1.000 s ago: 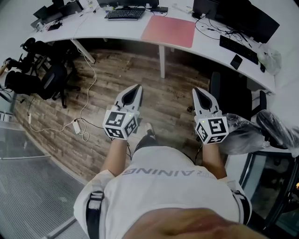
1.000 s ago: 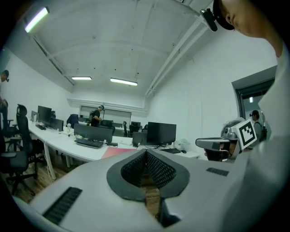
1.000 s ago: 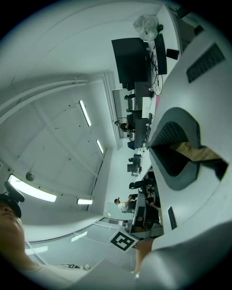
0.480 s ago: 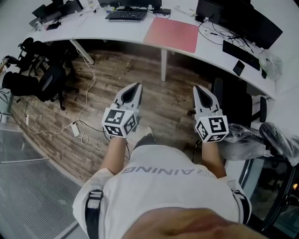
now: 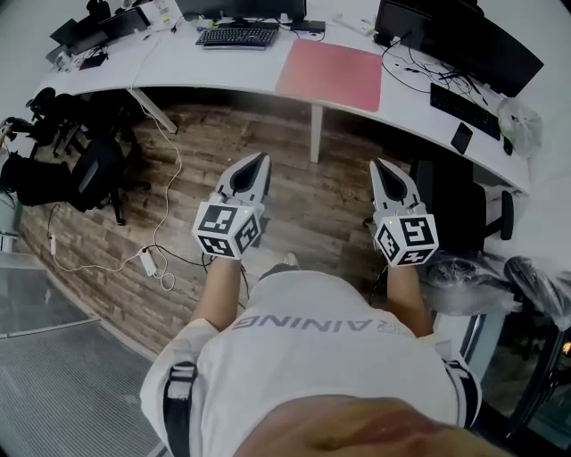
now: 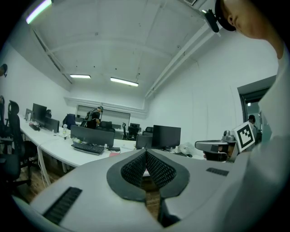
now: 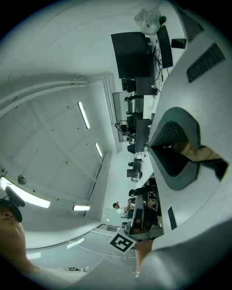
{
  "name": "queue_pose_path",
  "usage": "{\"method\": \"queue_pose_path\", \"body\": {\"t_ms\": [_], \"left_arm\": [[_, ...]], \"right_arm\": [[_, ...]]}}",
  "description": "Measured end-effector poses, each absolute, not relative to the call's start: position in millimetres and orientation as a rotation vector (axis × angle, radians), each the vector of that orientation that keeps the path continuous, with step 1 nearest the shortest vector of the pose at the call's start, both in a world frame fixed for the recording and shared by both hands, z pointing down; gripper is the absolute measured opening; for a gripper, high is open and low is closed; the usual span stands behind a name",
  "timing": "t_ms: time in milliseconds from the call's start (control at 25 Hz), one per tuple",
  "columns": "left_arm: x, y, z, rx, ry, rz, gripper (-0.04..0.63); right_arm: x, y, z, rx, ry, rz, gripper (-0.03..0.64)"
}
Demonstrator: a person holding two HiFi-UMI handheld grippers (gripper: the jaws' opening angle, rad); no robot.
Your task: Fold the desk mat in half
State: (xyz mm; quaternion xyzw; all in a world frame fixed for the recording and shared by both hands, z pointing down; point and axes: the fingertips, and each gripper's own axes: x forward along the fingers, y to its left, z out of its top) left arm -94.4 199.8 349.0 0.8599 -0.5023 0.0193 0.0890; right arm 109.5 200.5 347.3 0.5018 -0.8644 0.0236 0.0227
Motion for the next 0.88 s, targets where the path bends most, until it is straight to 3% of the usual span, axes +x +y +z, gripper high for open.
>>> {"method": "queue_pose_path", "body": {"t_ms": [480, 880], "left_arm": [[-175, 136, 357, 2.521, -1.523, 0.066, 0.028], [-191, 89, 368, 2.474, -1.553, 0.060, 0.028]], "right_arm": [[25, 131, 354, 1.476, -2.683, 0.081, 0.023], [10, 72, 354, 1.423, -2.709, 0.069, 0.023]]}}
